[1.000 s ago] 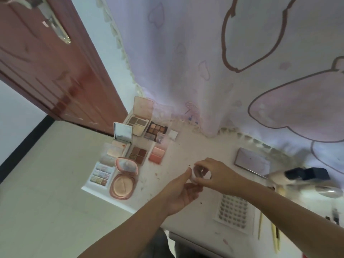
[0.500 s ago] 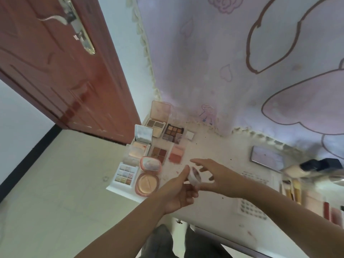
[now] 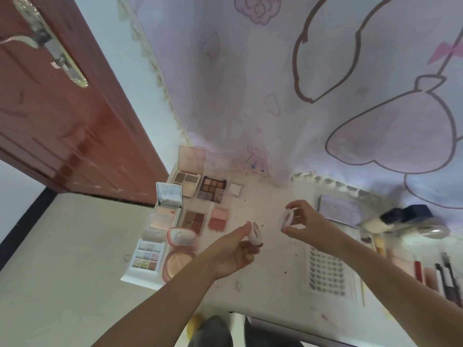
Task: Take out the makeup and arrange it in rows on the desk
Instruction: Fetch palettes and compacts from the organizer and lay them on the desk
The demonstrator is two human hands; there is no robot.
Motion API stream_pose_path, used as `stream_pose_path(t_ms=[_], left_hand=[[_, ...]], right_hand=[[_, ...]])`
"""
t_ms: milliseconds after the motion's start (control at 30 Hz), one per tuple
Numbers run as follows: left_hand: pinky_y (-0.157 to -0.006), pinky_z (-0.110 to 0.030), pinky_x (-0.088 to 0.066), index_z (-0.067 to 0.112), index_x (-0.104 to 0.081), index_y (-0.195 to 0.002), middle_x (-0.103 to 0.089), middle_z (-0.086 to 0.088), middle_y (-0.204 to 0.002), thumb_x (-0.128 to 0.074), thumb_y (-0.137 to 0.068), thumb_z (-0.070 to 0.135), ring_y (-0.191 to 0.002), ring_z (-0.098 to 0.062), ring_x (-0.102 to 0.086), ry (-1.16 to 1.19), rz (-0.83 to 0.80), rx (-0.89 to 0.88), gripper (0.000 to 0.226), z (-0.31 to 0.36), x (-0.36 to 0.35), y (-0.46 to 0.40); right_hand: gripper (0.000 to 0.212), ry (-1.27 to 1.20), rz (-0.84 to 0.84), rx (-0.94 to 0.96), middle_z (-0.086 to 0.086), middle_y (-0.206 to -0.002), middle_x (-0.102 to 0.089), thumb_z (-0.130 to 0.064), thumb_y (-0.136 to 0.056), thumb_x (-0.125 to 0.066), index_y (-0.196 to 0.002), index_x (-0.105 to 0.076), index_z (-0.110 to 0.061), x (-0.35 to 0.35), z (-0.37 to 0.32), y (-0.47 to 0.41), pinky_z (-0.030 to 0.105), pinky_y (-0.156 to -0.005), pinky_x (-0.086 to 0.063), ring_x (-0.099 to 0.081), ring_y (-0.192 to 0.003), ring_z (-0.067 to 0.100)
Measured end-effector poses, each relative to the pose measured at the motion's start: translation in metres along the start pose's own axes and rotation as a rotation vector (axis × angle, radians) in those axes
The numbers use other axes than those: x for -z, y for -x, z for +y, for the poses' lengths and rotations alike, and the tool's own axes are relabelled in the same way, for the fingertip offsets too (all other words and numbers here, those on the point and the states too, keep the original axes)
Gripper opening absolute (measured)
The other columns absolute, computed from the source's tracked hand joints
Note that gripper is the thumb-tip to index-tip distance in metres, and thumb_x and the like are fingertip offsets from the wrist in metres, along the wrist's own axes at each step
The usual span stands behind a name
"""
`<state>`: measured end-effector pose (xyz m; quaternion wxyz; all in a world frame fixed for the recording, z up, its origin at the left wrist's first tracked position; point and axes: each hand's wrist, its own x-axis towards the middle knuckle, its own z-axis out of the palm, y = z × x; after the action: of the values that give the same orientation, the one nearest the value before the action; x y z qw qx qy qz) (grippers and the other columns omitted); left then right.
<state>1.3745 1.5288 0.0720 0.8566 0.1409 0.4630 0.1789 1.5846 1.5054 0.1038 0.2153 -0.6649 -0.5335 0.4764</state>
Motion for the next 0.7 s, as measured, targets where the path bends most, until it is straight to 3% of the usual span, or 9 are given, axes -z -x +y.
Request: stream_pose_path(t_ms=[100, 200, 267, 400, 500, 567, 700], left_hand=[[-0.057, -0.021, -0.053, 0.007, -0.054, -0.109, -0.062, -0.010, -0.094, -0.055, -0.093, 0.015, -0.079, -0.020, -0.065, -0.006, -0.040, -0.123, 0.018, 0.010, -0.011, -0.024], [-0.077, -0.035, -0.058, 0.008, -0.046, -0.123, -0.061, -0.014, -0.105, -0.064, -0.086, 0.003, -0.093, -0.027, -0.066, -0.079, 0.035, -0.205, 0.041, 0.021, -0.017, -0.048], [-0.086, -0.038, -0.056, 0.009, -0.042, -0.124, -0.058, -0.012, -0.105, -0.070, -0.083, 0.006, -0.096, -0.024, -0.063, -0.319, 0.140, -0.266, 0.050, 0.027, -0.020, -0.061], [-0.078, -0.031, -0.055, 0.018, -0.038, -0.122, -0.054, -0.008, -0.114, -0.069, -0.080, 0.014, -0.098, -0.018, -0.060, -0.835, 0.337, -0.481, 0.052, 0.041, -0.030, -0.089], [-0.090, -0.033, -0.050, 0.018, -0.028, -0.139, -0.041, -0.005, -0.124, -0.064, -0.083, 0.011, -0.111, -0.021, -0.050, -1.077, 0.357, -0.548, 0.067, 0.049, -0.035, -0.111], [-0.096, -0.033, -0.043, 0.011, -0.032, -0.139, -0.038, -0.007, -0.130, -0.062, -0.084, 0.010, -0.118, -0.024, -0.044, -1.242, 0.396, -0.568, 0.062, 0.054, -0.037, -0.122], [-0.092, -0.036, -0.042, 0.007, -0.042, -0.129, -0.047, -0.010, -0.128, -0.060, -0.083, 0.010, -0.116, -0.028, -0.047, -1.298, 0.440, -0.640, 0.050, 0.061, -0.036, -0.133]], right_hand=[[0.051, -0.063, 0.083, -0.096, 0.000, -0.115, -0.058, -0.020, -0.080, -0.072, -0.122, -0.044, -0.017, 0.011, 0.020, -0.023, 0.020, -0.076, -0.051, -0.060, -0.097, 0.010], [0.054, 0.017, 0.124, -0.110, -0.003, -0.116, -0.056, -0.026, -0.083, -0.070, -0.129, -0.043, -0.016, 0.015, 0.032, -0.048, 0.017, -0.074, -0.043, -0.055, -0.101, 0.007], [0.055, 0.038, 0.145, -0.101, -0.001, -0.118, -0.057, -0.027, -0.083, -0.068, -0.131, -0.043, -0.016, 0.016, 0.038, -0.063, 0.023, -0.080, -0.045, -0.054, -0.104, 0.008], [0.056, 0.182, 0.167, -0.095, 0.005, -0.123, -0.052, -0.030, -0.085, -0.066, -0.135, -0.043, -0.017, 0.014, 0.044, -0.093, 0.025, -0.088, -0.042, -0.052, -0.109, 0.017], [0.057, 0.357, 0.133, -0.098, 0.009, -0.130, -0.041, -0.033, -0.086, -0.063, -0.136, -0.042, -0.017, 0.012, 0.050, -0.107, 0.034, -0.095, -0.044, -0.047, -0.116, 0.025], [0.056, 0.478, 0.124, -0.089, 0.010, -0.131, -0.039, -0.036, -0.085, -0.062, -0.134, -0.044, -0.017, 0.012, 0.053, -0.112, 0.039, -0.097, -0.044, -0.043, -0.119, 0.028], [0.052, 0.622, 0.140, -0.035, 0.011, -0.128, -0.039, -0.038, -0.085, -0.060, -0.129, -0.045, -0.015, 0.008, 0.051, -0.120, 0.037, -0.092, -0.044, -0.040, -0.118, 0.029]])
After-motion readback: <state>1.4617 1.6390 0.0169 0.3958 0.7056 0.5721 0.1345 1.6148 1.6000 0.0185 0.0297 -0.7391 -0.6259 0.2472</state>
